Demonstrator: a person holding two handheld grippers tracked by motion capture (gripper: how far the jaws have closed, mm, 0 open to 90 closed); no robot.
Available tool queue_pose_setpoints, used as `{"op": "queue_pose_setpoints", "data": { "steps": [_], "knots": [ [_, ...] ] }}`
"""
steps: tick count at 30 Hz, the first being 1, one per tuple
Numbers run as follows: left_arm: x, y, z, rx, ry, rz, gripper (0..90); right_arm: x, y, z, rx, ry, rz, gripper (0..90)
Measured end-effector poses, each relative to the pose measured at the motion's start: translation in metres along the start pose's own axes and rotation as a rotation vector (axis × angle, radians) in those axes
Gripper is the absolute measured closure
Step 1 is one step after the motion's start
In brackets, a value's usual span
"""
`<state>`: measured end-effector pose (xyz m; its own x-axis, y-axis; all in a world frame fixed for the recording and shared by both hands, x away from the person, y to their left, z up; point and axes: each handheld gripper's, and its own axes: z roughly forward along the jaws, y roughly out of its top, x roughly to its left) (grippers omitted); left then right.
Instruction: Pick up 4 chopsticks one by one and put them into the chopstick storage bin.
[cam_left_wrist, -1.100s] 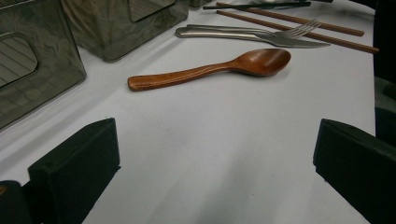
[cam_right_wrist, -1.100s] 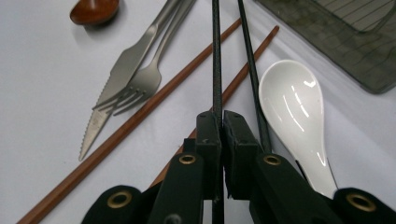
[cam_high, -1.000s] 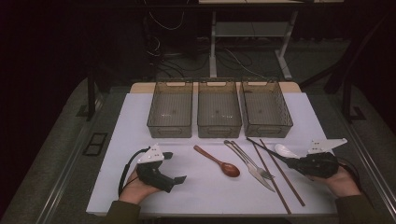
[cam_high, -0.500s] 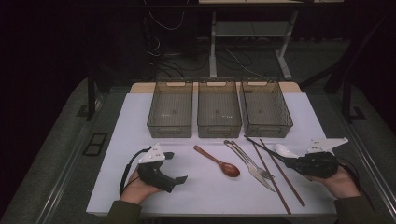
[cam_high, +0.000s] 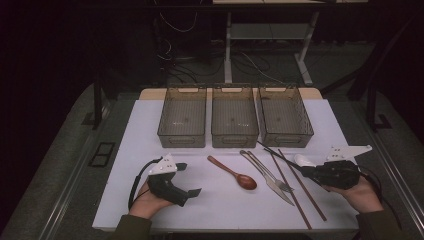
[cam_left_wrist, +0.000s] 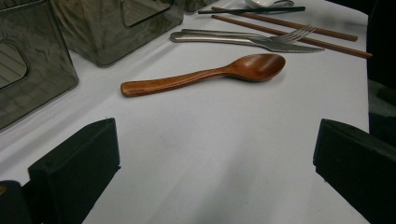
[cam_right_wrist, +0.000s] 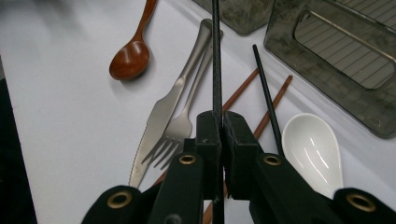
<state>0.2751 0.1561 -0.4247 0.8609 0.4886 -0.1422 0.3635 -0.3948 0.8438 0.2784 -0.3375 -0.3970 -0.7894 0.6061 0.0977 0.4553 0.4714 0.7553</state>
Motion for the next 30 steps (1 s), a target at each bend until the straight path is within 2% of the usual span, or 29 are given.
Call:
{"op": "queue_pose_setpoints", "data": {
  "steps": [4,7,15,30],
  "knots": [
    [0.001,0.0,0.0,0.003,0.004,-0.004,0.0,0.003,0.006,0.002,0.001,-0.008,0.0,85.3],
    [0.0,-0.001,0.002,0.016,0.01,0.009,0.0,0.005,0.011,0.005,-0.003,-0.005,-0.004,85.3],
    [0.0,0.0,0.001,0.008,0.015,0.008,0.0,0.012,0.023,0.014,-0.004,-0.001,-0.01,85.3],
    [-0.002,0.0,0.001,0.016,0.024,0.011,0.0,0.015,0.046,0.035,-0.001,0.004,-0.005,85.3]
  ]
}}
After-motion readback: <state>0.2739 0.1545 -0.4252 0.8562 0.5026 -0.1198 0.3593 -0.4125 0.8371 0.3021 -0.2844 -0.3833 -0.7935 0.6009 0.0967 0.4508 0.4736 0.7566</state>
